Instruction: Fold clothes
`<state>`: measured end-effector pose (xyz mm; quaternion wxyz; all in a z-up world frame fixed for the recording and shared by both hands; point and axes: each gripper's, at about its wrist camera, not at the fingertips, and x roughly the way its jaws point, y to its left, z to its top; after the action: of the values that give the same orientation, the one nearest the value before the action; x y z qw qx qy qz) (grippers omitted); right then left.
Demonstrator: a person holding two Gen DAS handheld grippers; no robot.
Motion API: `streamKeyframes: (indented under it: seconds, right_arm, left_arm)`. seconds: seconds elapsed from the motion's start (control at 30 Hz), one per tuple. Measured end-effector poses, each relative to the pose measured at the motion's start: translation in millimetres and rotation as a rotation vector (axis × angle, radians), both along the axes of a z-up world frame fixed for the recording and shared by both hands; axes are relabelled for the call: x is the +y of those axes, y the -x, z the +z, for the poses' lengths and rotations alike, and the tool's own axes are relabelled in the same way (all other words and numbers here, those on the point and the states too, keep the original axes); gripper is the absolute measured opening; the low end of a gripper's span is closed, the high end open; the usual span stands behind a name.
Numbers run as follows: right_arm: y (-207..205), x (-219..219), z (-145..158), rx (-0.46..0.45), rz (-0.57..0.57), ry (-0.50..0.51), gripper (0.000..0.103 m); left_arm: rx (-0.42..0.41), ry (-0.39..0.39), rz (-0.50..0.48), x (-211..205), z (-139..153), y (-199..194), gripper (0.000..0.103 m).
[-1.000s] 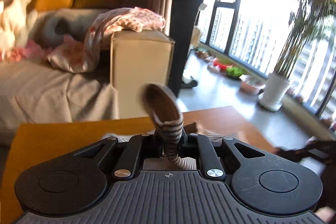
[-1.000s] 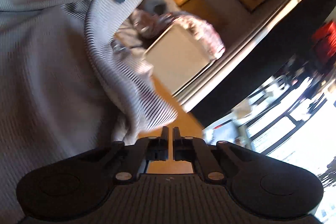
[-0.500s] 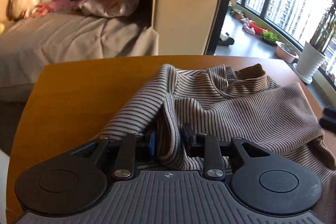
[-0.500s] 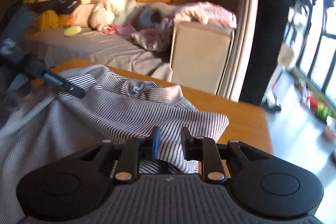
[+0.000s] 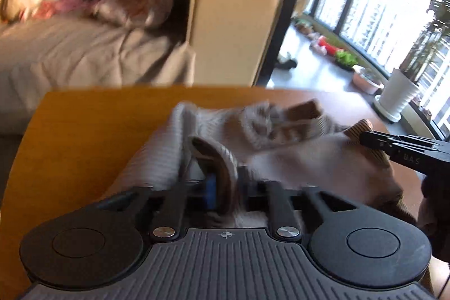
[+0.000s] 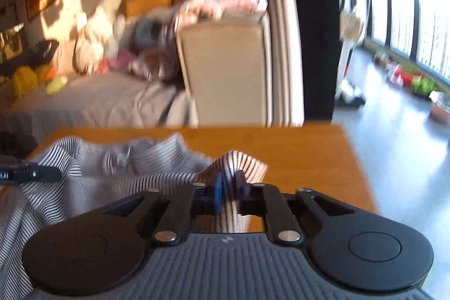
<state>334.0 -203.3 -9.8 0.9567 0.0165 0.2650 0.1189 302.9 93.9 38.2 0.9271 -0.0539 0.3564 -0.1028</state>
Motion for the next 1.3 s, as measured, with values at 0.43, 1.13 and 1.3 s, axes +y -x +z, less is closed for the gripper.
streamKeyframes:
  seconds: [0.43, 1.13, 1.3]
  right_arm:
    - [16.1, -9.7, -14.0, 0.020, -0.082, 0.182, 0.032]
    - [130.9, 155.6, 2.6, 0.316, 0.628, -0.137, 0.052]
    - [149.6, 203.0, -16.4, 0.314, 0.649, -0.051, 0.063]
  left_arm:
    - [0.042, -0.104, 0.040, 1.1, -17.7, -23.0, 0.017]
    - [-0.037, -0.013, 0.176, 69.3, 45.9, 56.1, 0.097]
    - [-0.034, 0.011, 0.190, 79.0, 46.8, 64.2, 0.098]
